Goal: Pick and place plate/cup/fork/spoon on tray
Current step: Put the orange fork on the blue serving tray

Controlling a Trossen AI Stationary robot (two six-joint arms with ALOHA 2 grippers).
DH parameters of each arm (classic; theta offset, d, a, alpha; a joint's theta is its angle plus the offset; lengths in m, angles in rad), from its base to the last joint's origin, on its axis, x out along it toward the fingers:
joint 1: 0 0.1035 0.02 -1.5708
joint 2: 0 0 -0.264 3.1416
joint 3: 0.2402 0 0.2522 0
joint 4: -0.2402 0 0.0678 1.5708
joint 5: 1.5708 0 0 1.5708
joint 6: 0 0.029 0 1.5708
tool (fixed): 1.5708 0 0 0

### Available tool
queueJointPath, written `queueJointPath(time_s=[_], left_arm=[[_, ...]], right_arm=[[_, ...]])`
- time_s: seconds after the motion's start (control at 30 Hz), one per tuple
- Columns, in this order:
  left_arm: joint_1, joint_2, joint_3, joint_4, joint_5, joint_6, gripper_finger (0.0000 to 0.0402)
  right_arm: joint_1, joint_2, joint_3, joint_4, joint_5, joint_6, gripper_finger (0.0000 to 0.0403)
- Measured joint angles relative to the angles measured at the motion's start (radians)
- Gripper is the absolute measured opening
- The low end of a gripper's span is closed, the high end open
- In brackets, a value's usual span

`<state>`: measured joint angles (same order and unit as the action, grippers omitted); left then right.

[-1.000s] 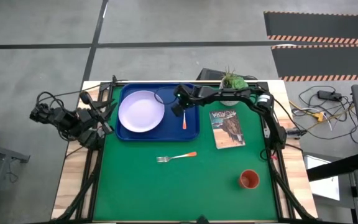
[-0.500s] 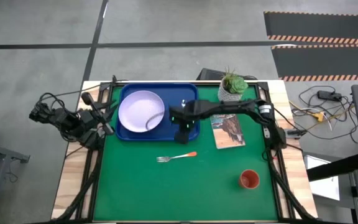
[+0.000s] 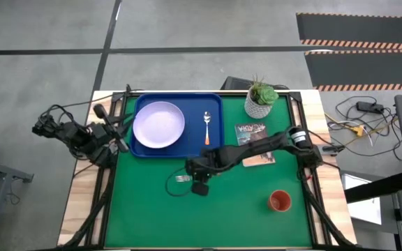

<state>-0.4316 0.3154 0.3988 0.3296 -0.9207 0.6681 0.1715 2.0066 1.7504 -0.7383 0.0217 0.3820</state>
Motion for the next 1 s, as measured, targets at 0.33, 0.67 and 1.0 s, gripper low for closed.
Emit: queueJointPath(time_s=[0.33, 0.67, 1.0], left_arm=[[0.0, 0.028, -0.003, 0.003, 0.0, -0.03, 0.0056], [0.0, 0.028, -0.003, 0.003, 0.0, -0.027, 0.0056], [0.0, 0.029, -0.003, 0.003, 0.0, -0.027, 0.0056]], right_arm=[[0.044, 0.042, -0.001, 0.038, 0.129, -0.128, 0.0144], [0.044, 0.085, -0.001, 0.049, 0.129, -0.166, 0.0165], [0.044, 0.103, -0.001, 0.064, 0.129, -0.168, 0.0149]])
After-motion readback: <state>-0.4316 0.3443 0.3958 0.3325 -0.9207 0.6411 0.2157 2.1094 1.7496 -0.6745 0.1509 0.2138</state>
